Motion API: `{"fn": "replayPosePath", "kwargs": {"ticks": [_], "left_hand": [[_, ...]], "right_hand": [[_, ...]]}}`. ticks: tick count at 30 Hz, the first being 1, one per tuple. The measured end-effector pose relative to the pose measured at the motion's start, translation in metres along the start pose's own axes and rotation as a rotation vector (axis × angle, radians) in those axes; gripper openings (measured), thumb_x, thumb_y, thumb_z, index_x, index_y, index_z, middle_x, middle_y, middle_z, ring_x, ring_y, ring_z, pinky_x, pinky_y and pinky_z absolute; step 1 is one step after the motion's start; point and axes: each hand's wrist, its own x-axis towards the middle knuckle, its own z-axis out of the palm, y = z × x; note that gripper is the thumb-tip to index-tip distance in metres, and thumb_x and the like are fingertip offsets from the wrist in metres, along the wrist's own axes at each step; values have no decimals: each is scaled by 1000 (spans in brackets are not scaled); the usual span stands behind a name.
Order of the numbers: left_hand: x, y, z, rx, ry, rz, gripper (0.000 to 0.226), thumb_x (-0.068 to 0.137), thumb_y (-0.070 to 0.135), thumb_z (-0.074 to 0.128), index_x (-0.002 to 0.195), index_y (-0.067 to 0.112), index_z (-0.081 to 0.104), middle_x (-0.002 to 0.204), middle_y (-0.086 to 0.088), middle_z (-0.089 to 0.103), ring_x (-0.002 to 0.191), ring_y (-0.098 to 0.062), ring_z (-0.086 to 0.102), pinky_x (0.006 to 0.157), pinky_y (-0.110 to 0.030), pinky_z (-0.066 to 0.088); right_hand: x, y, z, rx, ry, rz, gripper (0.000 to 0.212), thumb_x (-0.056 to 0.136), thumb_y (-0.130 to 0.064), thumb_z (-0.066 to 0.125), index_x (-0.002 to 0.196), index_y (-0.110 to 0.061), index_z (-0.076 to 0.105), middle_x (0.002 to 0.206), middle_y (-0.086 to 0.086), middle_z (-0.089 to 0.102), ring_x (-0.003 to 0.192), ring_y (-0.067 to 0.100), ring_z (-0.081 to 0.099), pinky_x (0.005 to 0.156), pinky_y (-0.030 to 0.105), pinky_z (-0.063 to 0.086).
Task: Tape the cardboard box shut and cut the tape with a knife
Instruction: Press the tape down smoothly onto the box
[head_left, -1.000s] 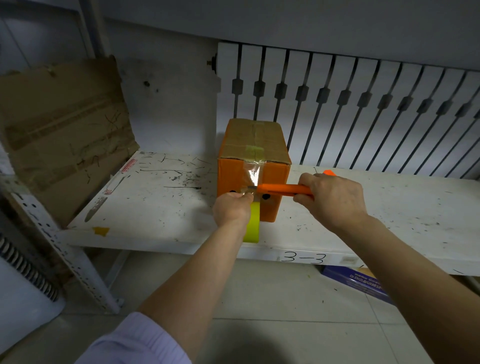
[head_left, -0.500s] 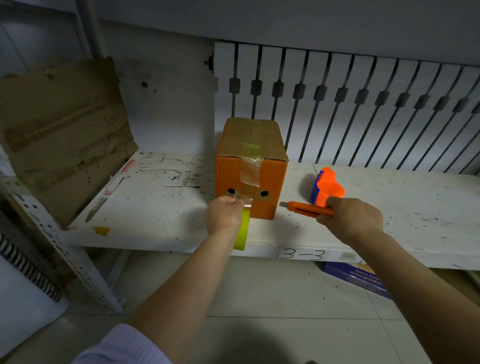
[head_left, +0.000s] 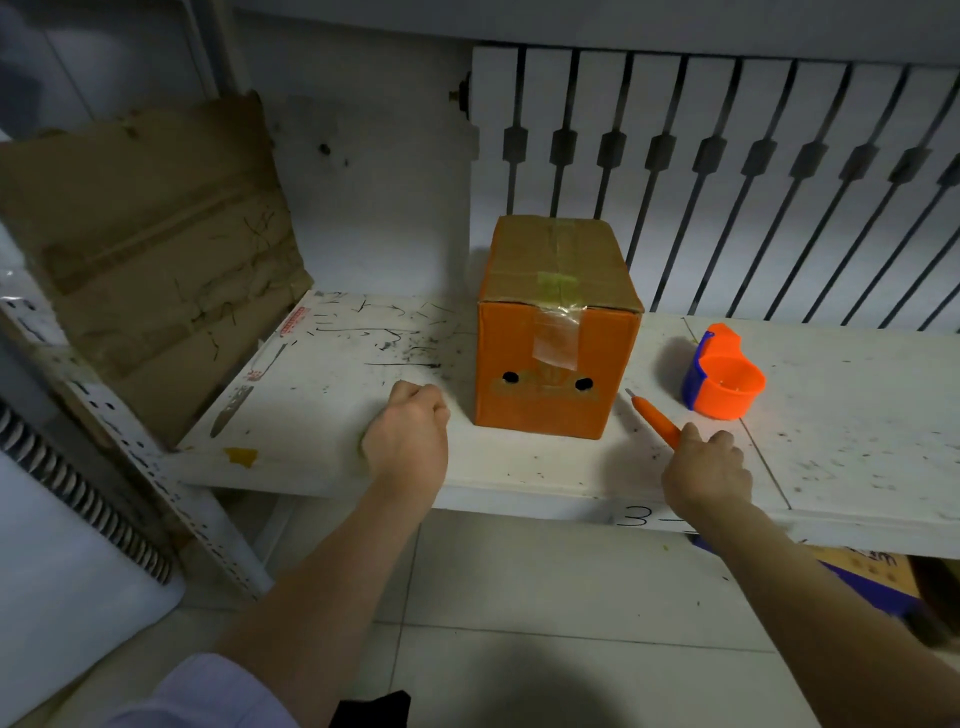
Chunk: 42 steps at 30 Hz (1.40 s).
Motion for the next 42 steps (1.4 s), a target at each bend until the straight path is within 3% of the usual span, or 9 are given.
{"fn": "replayPosePath", "kwargs": {"ticks": [5,9,13,15,25,30,34,42], "left_hand": [[12,-11,10,176,-57,104,18,94,19,46,98,14,63,113,-3,57,68,-19,51,57,-30,45],[21,-15,18,295,-123,157,15,90,13,52,99,17,63,113,-1,56,74,-22,61,59,-33,50],[25,-20,26,209,-210,166,16,86,6,54,97,13,64,114,-3,54,82,-26,63,64,-38,54],[24,-22,30,206,-234,175,23,88,8,55,106,18,65,118,-1,53,88,-25,63,66,-37,54],[23,-23,33,188,-202,157,29,89,8,53,109,23,67,121,-1,53,89,-23,64,59,-31,47],[21,-21,28,195,-219,182,39,90,10,50,124,27,58,127,-3,53,97,-24,62,63,-36,50],[18,-17,20,248,-216,184,49,90,15,52,136,27,41,136,-2,48,106,-24,60,63,-32,44],[14,-14,7,266,-201,154,60,86,20,56,141,22,30,134,-5,48,105,-25,57,70,-34,46]], "right_hand": [[11,-8,18,34,13,-14,52,91,-10,45,140,-10,30,122,20,43,114,34,46,91,43,46],[15,-8,24,-75,68,-45,52,88,-18,52,137,-14,34,118,15,49,110,30,49,87,40,47],[18,-8,25,-107,70,-63,50,87,-20,53,135,-15,38,118,14,52,113,30,48,88,39,46],[18,-10,26,-96,56,-61,51,88,-20,52,136,-15,37,121,14,51,115,31,47,90,40,45],[17,-11,22,-23,5,-41,49,89,-27,53,135,-18,40,118,13,51,113,30,49,89,42,48],[13,-14,16,43,101,-38,47,90,-26,52,135,-15,43,123,15,50,115,31,47,90,42,46],[9,-20,11,158,232,-57,41,90,-20,51,129,-12,50,123,16,51,115,33,47,88,44,46],[2,-34,1,358,309,-108,36,87,-24,57,121,-11,57,117,15,53,111,32,49,80,44,48]]}}
